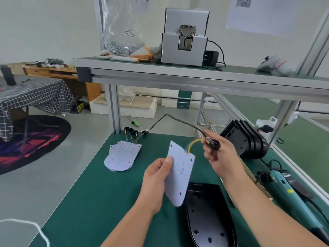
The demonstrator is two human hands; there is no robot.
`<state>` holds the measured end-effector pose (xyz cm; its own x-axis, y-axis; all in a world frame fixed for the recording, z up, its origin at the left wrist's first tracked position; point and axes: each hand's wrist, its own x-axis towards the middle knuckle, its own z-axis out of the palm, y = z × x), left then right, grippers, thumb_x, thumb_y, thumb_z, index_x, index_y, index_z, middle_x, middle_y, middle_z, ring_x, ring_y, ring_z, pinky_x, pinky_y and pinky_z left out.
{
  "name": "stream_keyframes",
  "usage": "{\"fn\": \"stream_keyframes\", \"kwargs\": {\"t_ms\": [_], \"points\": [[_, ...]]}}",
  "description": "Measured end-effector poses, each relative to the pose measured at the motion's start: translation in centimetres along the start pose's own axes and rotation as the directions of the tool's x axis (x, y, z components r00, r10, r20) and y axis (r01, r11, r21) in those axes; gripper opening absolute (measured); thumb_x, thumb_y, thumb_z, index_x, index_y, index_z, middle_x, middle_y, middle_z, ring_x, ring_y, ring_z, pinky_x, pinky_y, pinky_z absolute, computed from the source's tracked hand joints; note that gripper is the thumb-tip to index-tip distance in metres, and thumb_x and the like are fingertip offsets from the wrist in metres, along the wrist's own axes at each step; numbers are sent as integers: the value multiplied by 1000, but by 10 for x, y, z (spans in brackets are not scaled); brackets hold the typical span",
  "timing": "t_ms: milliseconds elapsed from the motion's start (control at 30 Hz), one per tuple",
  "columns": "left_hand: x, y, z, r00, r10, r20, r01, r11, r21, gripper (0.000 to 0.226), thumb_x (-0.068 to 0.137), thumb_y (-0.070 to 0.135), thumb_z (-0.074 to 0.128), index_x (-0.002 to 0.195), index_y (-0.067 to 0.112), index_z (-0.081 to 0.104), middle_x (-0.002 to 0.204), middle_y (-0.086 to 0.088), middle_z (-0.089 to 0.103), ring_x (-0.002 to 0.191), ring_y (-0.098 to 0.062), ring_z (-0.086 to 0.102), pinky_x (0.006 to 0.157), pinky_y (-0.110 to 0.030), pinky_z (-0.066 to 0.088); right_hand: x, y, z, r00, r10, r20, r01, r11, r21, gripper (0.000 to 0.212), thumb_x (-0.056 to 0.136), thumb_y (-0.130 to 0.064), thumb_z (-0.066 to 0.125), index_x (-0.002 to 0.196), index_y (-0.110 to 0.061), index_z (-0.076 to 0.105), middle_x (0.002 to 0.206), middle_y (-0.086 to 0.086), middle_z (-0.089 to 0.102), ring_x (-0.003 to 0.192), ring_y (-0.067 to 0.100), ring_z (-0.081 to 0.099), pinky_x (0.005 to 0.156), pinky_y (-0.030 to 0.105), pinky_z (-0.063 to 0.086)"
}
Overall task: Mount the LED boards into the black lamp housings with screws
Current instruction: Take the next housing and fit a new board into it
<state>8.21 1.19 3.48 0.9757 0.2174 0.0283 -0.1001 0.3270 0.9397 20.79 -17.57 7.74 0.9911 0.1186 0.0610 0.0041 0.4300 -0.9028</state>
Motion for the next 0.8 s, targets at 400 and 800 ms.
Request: {"fn": "stream_keyframes", "kwargs": {"t_ms": [400,800], "points": [[-1,12,1,947,-202,248,235,966,-112,50,102,59,50,125,17,63,139,-7,71,121,-36,72,76,-43,62,-106,-6,-4,919,194,342,-147,976,-160,29,82,-31,79,99,-8,76,72,21,67,41,17,54,35,17,31],[-10,10,14,908,-135,398,183,979,-86,40,109,43,53,98,10,75,96,-26,74,66,-30,72,64,-37,57,-132,5,-2,805,246,541,-197,969,-148,43,97,-33,73,102,6,54,66,15,63,37,12,47,37,19,22]]}}
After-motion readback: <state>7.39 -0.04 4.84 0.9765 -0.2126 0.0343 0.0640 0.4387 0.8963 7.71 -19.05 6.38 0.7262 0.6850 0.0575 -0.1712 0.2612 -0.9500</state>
